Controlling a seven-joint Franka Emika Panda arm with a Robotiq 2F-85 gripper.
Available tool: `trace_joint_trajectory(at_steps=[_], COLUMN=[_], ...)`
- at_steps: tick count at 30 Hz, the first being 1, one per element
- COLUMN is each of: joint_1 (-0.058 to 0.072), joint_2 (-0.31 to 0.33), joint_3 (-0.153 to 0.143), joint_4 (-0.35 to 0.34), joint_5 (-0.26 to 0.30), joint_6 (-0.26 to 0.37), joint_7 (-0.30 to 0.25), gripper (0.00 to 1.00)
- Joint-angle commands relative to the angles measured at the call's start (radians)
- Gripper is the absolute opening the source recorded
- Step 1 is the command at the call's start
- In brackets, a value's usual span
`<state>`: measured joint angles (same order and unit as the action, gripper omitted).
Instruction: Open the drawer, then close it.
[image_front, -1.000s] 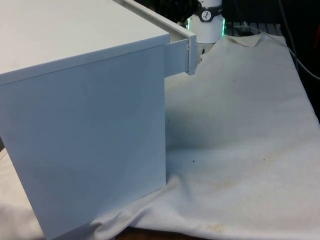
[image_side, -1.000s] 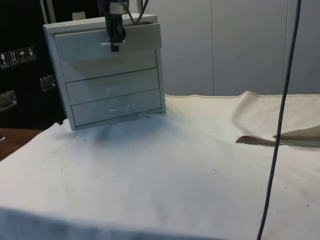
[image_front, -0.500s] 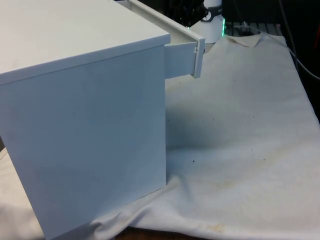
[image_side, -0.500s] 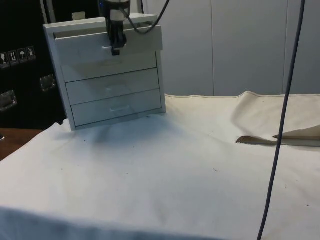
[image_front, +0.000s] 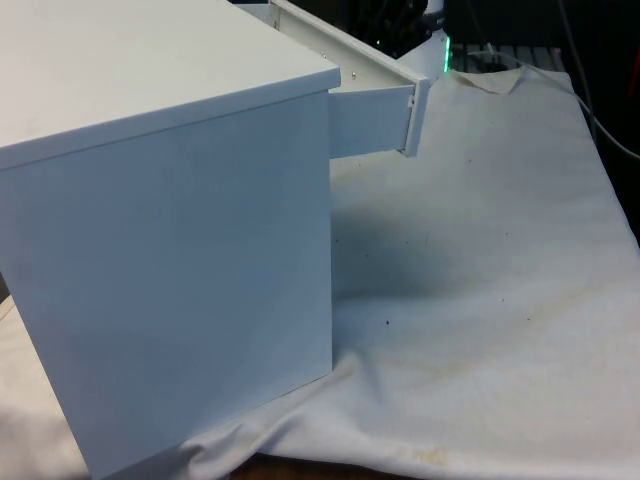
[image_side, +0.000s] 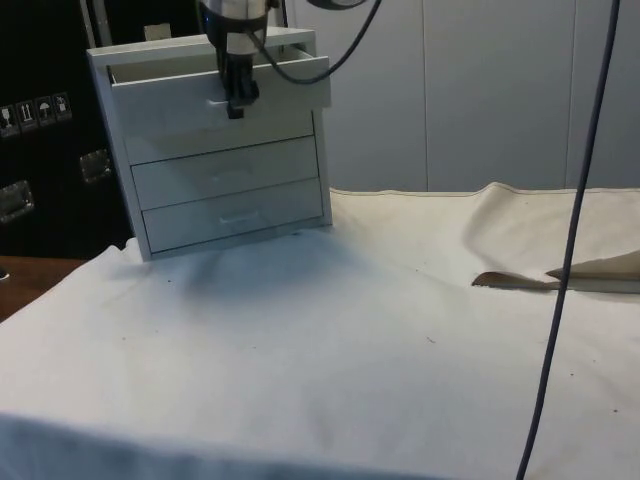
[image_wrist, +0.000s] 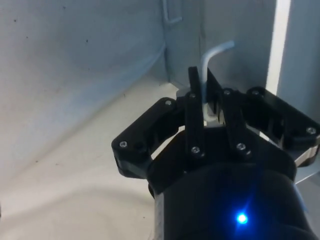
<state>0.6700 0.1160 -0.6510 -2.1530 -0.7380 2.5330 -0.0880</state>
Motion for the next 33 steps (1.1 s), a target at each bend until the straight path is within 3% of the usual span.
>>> trace_joint_trajectory(at_steps=[1, 2, 9, 11, 12, 19, 20, 21, 24, 33], joint_1=[0.0, 0.01, 0.008, 0.0, 0.007, 0.004, 0.0, 0.004, 0.002, 0.001], joint_2=[-0.003, -0.017, -0.051, -0.042, -0.061, -0.103, -0.094, -0.108, -0.12, -0.121], joint_3=[0.004, 0.005, 0.036, 0.039, 0.045, 0.084, 0.082, 0.088, 0.1, 0.107], joint_4=[-0.004, -0.018, -0.052, -0.051, -0.061, -0.101, -0.098, -0.106, -0.119, -0.123], joint_5=[-0.012, -0.046, -0.124, -0.103, -0.136, -0.183, -0.156, -0.187, -0.203, -0.197], joint_6=[0.0, -0.003, -0.019, -0.011, -0.025, -0.052, -0.044, -0.054, -0.06, -0.063], joint_7=[0.013, 0.046, 0.126, 0.112, 0.14, 0.195, 0.174, 0.201, 0.222, 0.232], gripper=[0.0, 0.0, 0.0, 0.0, 0.0, 0.0, 0.0, 0.0, 0.0, 0.0])
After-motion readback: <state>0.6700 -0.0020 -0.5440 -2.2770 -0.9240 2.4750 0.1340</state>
